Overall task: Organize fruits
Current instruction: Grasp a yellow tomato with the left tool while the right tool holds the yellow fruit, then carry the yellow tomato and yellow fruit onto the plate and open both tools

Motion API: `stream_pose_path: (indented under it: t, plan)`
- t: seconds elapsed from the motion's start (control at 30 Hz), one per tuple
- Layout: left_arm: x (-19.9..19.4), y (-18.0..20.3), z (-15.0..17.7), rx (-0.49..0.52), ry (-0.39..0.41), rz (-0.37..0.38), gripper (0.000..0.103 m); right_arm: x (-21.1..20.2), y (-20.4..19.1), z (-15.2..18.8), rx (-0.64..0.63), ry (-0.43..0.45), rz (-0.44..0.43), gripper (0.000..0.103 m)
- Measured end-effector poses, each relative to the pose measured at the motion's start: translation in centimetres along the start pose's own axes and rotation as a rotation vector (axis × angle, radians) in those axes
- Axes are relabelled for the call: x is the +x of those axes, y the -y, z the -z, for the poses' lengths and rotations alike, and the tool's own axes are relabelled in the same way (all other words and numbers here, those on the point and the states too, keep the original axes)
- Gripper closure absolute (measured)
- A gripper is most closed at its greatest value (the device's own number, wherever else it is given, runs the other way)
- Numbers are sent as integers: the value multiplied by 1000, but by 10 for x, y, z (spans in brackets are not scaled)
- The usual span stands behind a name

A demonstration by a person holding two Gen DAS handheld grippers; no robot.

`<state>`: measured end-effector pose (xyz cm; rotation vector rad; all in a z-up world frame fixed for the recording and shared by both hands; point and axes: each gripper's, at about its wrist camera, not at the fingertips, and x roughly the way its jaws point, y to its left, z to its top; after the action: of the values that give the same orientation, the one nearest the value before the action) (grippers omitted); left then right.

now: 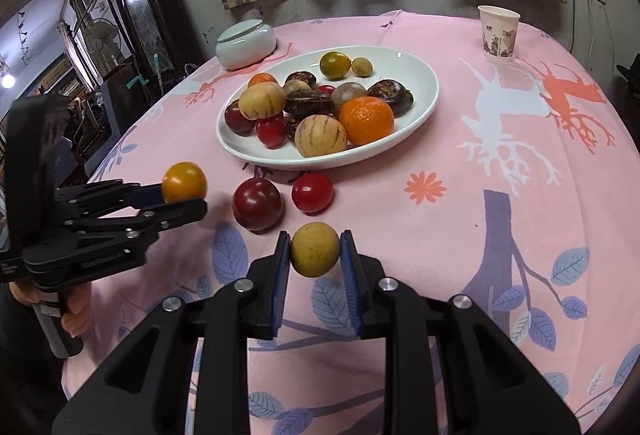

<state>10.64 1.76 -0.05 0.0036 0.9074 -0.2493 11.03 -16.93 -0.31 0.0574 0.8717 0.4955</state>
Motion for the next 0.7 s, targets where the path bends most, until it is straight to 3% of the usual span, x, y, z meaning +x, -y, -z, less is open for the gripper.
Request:
stream_pose_path:
  t: [0.23, 0.5, 0.7]
  plan:
    - [-21, 0, -17, 13, 41, 20, 64, -19, -8, -18, -10, 72, 17, 78]
    - [-30, 0, -63, 36, 93, 26, 64, -32, -15, -67, -58, 153, 52, 77]
    - [-13, -12, -99, 2, 93, 21, 64, -11, -14, -95, -63, 166, 37, 77]
